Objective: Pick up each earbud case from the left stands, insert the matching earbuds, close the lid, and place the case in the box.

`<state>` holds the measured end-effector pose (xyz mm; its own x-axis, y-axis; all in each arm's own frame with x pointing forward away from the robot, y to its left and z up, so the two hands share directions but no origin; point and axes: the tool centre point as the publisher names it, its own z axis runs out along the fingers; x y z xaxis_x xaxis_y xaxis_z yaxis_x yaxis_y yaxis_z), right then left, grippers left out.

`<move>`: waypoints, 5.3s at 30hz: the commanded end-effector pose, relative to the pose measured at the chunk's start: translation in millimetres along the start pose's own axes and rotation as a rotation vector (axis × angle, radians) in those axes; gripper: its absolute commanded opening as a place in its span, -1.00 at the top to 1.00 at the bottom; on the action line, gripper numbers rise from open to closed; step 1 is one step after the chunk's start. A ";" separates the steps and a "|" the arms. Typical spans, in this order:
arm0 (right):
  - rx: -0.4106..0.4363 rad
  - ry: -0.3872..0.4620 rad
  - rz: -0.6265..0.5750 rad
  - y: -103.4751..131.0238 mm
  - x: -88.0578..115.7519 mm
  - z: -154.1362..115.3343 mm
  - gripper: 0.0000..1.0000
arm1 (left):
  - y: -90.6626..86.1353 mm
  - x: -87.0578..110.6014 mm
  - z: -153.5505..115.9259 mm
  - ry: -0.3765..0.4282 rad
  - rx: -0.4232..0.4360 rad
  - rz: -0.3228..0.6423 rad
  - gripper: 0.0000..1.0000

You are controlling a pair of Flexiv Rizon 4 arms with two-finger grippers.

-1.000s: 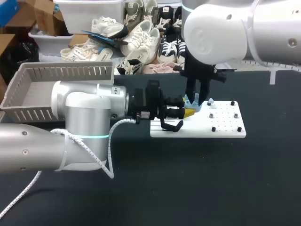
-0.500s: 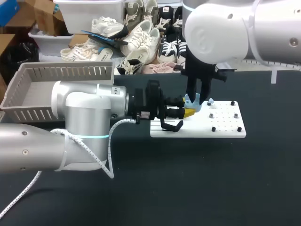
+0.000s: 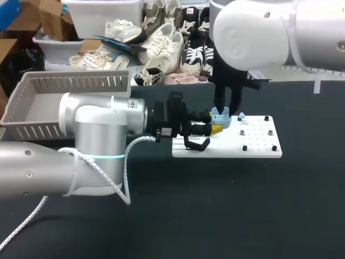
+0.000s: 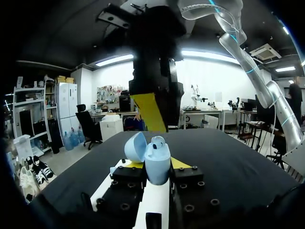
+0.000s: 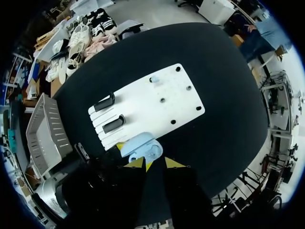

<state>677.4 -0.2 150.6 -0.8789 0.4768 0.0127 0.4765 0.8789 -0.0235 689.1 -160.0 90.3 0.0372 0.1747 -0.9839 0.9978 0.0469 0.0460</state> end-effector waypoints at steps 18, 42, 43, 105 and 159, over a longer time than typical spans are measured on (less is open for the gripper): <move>-0.105 -0.141 -0.105 -57.4 -30.3 -2.7 0.51 | -1.2 0.4 0.1 -0.002 -0.005 0.001 1.00; -0.167 -0.167 -0.244 -73.0 -90.0 17.6 0.43 | -1.2 0.4 0.1 -0.002 -0.005 0.001 1.00; -0.169 -0.167 -0.249 -71.9 -91.6 18.7 0.43 | -1.2 0.4 0.1 -0.002 -0.005 0.001 1.00; -0.295 -0.008 -0.195 -16.1 -120.2 96.7 0.28 | -1.2 0.4 0.1 -0.002 -0.005 0.001 1.00; -0.276 0.025 -0.157 -0.7 -136.9 120.7 0.35 | -1.2 0.4 0.1 -0.002 -0.005 0.001 1.00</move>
<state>792.6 -68.0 28.3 -0.9431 0.3323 0.0145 0.3248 0.9108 0.2547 689.1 -160.0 90.4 0.0371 0.1747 -0.9839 0.9978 0.0469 0.0460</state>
